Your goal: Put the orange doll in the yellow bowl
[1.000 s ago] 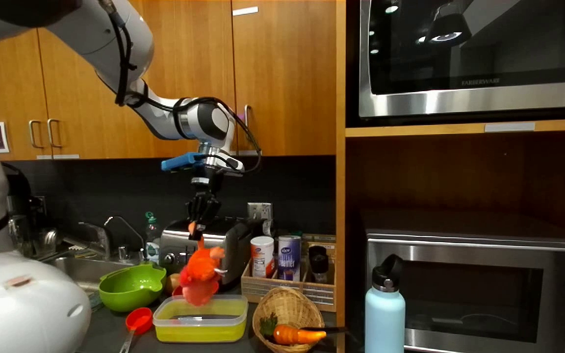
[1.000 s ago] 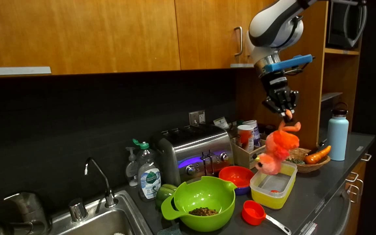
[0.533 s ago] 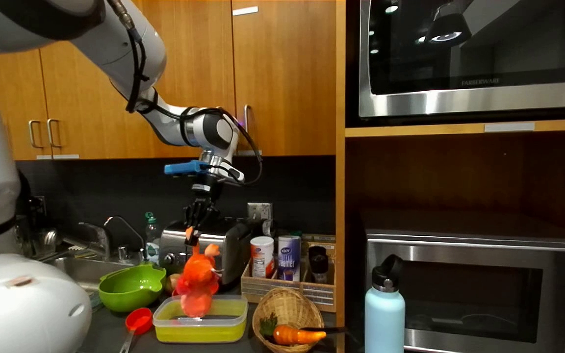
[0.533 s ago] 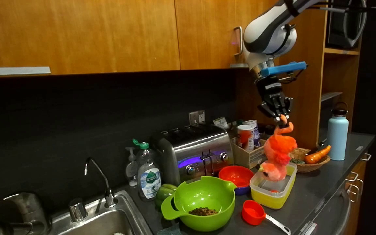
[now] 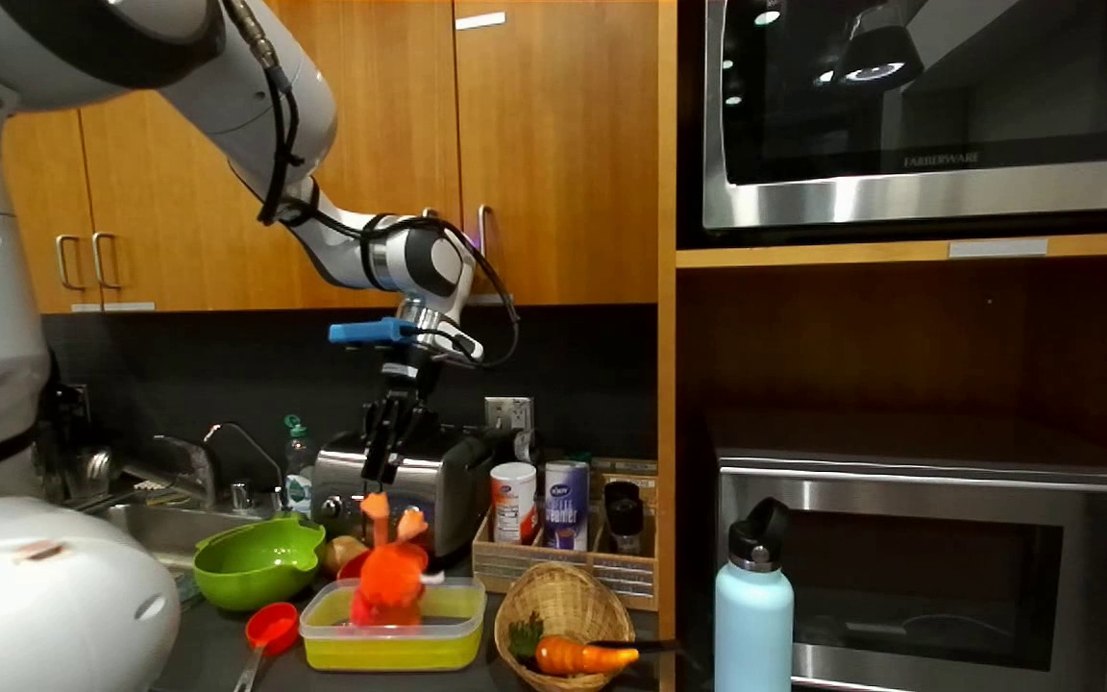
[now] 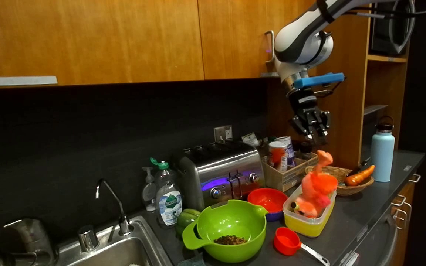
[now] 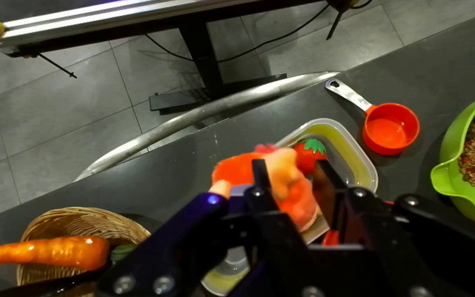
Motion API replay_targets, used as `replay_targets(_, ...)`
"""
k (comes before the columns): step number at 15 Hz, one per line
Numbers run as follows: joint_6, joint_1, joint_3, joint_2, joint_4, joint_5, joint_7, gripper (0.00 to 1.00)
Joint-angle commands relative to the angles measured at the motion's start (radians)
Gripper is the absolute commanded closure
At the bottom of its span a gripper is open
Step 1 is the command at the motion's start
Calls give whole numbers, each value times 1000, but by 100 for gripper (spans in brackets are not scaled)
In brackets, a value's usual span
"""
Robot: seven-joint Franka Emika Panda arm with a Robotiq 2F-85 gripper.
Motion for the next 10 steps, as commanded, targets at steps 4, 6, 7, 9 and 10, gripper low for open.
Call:
replay_targets(4, 4, 10, -11, 1, 10, -16, 4, 38)
replay_targets(6, 7, 10, -11, 1, 13, -19, 4, 27)
replay_targets(7, 7, 10, -11, 1, 13, -19, 4, 27)
replay_targets(9, 9, 10, -11, 1, 13, -20, 4, 27)
replay_targets(10, 9, 10, -11, 1, 13, -20, 4, 27)
